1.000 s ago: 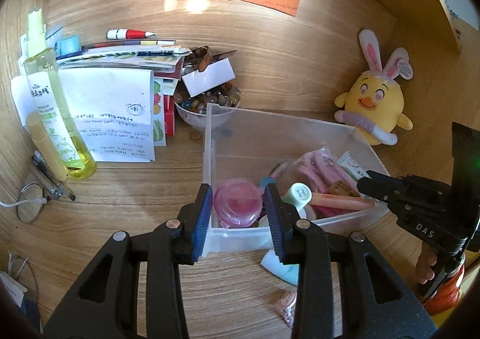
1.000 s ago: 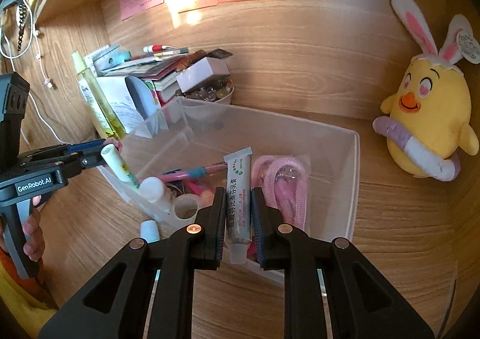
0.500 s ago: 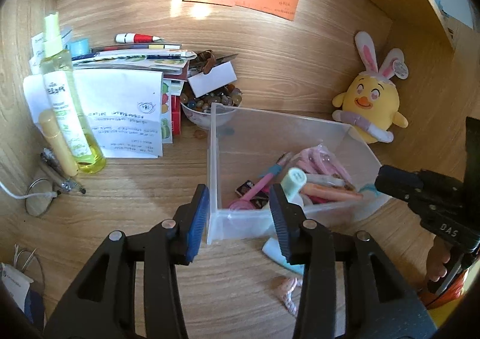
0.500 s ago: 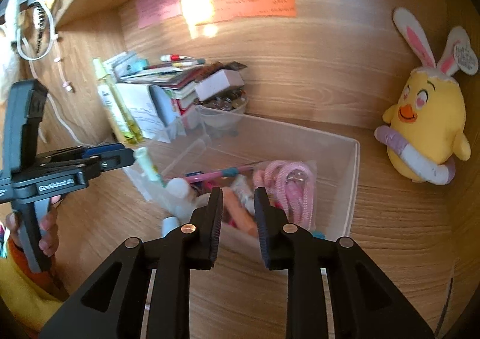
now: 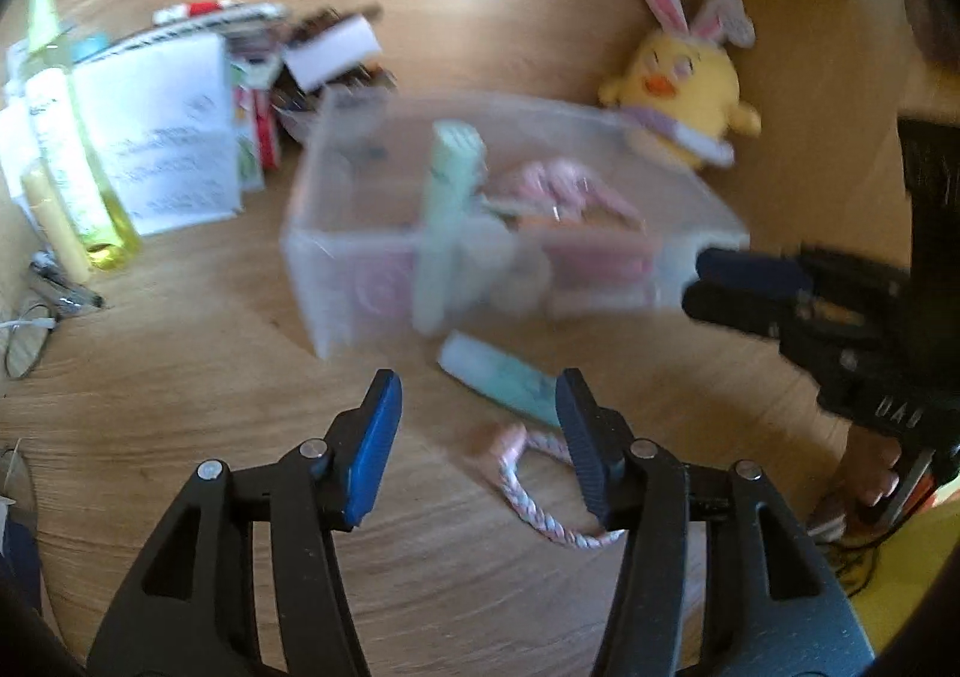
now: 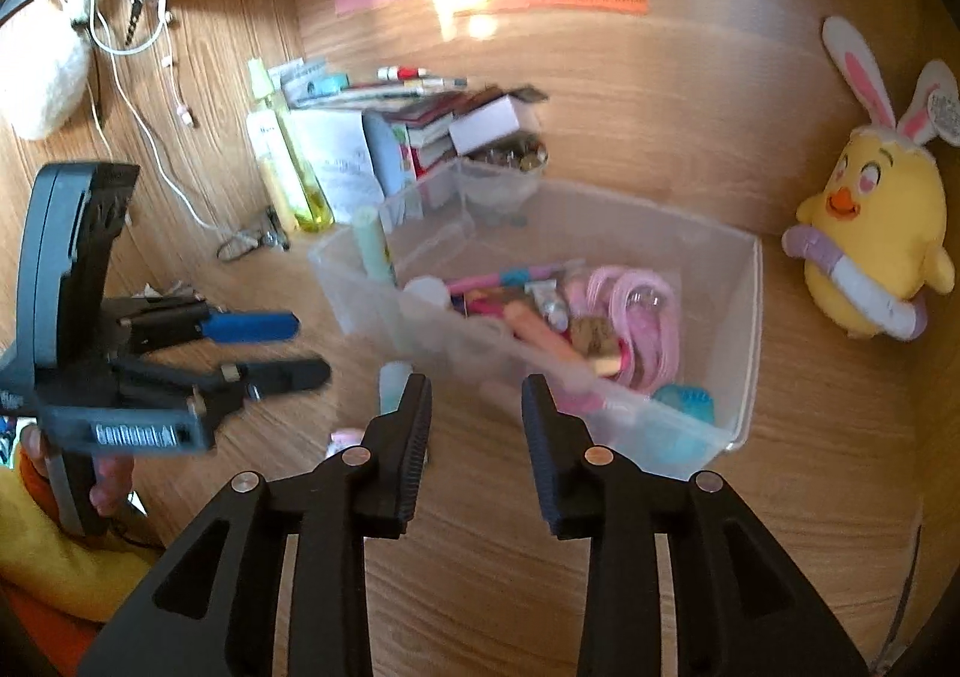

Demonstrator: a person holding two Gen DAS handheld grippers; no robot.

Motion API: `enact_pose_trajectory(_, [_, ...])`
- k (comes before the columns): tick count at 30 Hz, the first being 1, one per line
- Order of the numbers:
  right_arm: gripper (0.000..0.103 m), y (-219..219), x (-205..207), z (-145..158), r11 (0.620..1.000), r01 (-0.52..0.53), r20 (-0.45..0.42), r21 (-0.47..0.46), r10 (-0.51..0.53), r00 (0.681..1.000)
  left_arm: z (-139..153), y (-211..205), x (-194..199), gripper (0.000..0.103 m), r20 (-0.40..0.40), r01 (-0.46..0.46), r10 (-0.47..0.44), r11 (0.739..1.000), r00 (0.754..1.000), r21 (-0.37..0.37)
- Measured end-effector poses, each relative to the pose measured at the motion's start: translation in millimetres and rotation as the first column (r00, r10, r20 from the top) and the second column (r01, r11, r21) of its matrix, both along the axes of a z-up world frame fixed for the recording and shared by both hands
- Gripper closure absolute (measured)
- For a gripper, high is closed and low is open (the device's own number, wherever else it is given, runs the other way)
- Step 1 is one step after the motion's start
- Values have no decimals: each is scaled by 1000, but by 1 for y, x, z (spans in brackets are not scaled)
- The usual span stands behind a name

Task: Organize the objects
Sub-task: 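Grasp the braided bracelet with the left tool while the right tool grasps the mint bottle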

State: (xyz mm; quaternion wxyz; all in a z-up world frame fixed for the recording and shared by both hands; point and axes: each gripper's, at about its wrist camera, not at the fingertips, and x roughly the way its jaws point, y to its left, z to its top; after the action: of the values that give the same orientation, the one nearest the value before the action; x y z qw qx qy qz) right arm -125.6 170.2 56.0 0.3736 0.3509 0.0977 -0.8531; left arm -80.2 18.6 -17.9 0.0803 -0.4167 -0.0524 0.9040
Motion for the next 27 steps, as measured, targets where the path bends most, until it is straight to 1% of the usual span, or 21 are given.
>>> enact_pose_trajectory(2, [74,0,-1,-5,1000,2,19,7,-2,1000,-9,7,-2,50,32,19,-18,1000,999,-17])
enact_pose_trajectory(4, [73,-1,-2,-10,1000,-2,36,12,1,999,-17,10,-3,50,60,30,-29,1000,998,-5])
enact_pose_trajectory(7, [66,-7,-1,-18,999,-25,57,25,23,998,-27,11,-4,57,102,38,-40,999,994,14])
enact_pose_trajectory(8, [62,-10,-1,-21,999,-36,64,28,34,997,-27,12,-2,58,89,34,-35,999,995,8])
enact_pose_trajectory(9, [61,-13,-2,-23,999,-43,71,31,41,997,-27,12,-1,61,93,37,-38,999,995,11])
enact_pose_trajectory(11, [61,-23,-3,-31,997,-63,87,48,58,995,-28,12,0,82,94,42,-44,999,995,23])
enact_pose_trajectory(13, [61,-31,-4,-36,995,-72,92,63,66,994,-29,11,3,89,88,39,-40,999,995,14])
enact_pose_trajectory(17, [61,-49,-5,-48,990,-94,95,107,84,992,-27,5,9,90,71,16,-17,1000,997,21])
enact_pose_trajectory(22, [61,-67,-3,-59,981,-118,90,155,105,990,-20,-15,18,90,51,-40,38,998,998,58])
enact_pose_trajectory(23, [63,-70,-3,-60,980,-120,85,160,108,991,-18,-20,20,90,46,-54,51,996,998,64])
enact_pose_trajectory(25, [79,-76,-1,-64,976,-125,61,180,116,991,-16,-27,23,90,37,-77,75,995,997,66])
enact_pose_trajectory(27, [80,-79,3,-65,975,-125,37,186,120,992,-13,-31,25,90,28,-96,94,993,995,75])
